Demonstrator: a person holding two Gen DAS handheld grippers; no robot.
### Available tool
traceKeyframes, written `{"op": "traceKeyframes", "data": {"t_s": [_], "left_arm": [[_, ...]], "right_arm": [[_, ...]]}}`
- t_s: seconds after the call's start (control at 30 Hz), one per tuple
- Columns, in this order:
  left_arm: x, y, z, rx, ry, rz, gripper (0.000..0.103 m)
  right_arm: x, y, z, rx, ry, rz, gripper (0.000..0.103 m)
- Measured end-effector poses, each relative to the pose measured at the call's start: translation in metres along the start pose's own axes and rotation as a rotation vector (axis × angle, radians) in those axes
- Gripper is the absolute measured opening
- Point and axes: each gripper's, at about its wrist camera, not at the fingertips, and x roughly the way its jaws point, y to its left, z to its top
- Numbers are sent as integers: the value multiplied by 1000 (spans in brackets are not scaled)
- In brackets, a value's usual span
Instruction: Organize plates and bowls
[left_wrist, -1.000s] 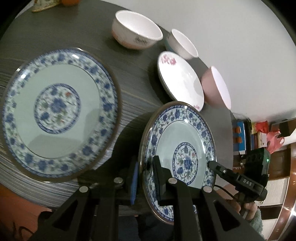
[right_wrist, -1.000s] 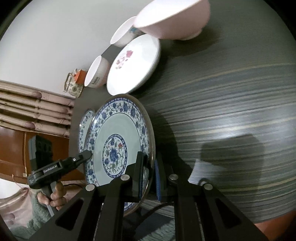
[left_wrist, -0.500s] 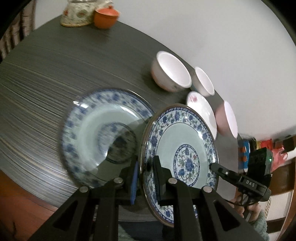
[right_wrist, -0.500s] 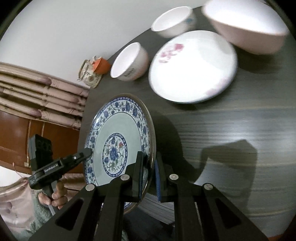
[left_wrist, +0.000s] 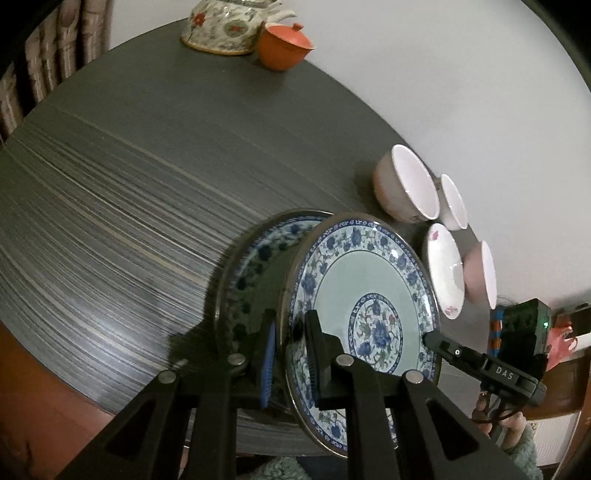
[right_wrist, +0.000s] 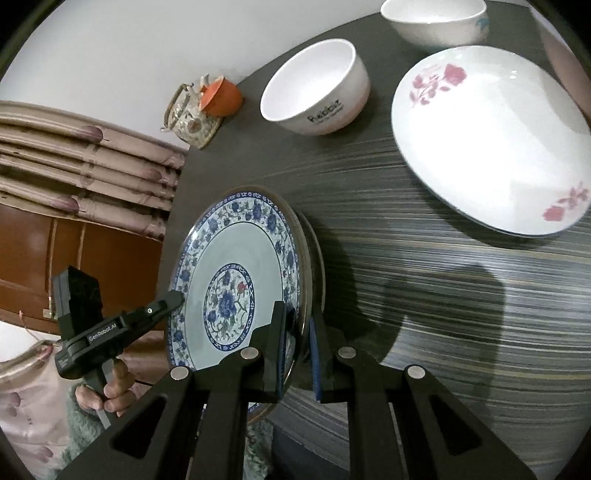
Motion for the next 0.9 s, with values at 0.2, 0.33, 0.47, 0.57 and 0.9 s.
{"op": "traceKeyframes", "data": {"t_s": [0.2, 0.33, 0.47, 0.57, 0.9], "left_arm": [[11, 12, 6, -15, 23, 11, 13], [12, 19, 9, -21, 31, 12, 13], [18, 20, 11, -29, 44, 14, 13], [22, 21, 11, -25, 60, 23, 14], [31, 19, 16, -39, 60, 25, 14]], "right_arm": [[17, 1, 3, 22, 29, -20, 12], [24, 3, 5, 28, 43, -21, 12], [30, 4, 7, 29, 52, -30, 13], [32, 3, 7, 28, 58, -40, 13], [38, 19, 10, -6, 55, -95, 15]]}}
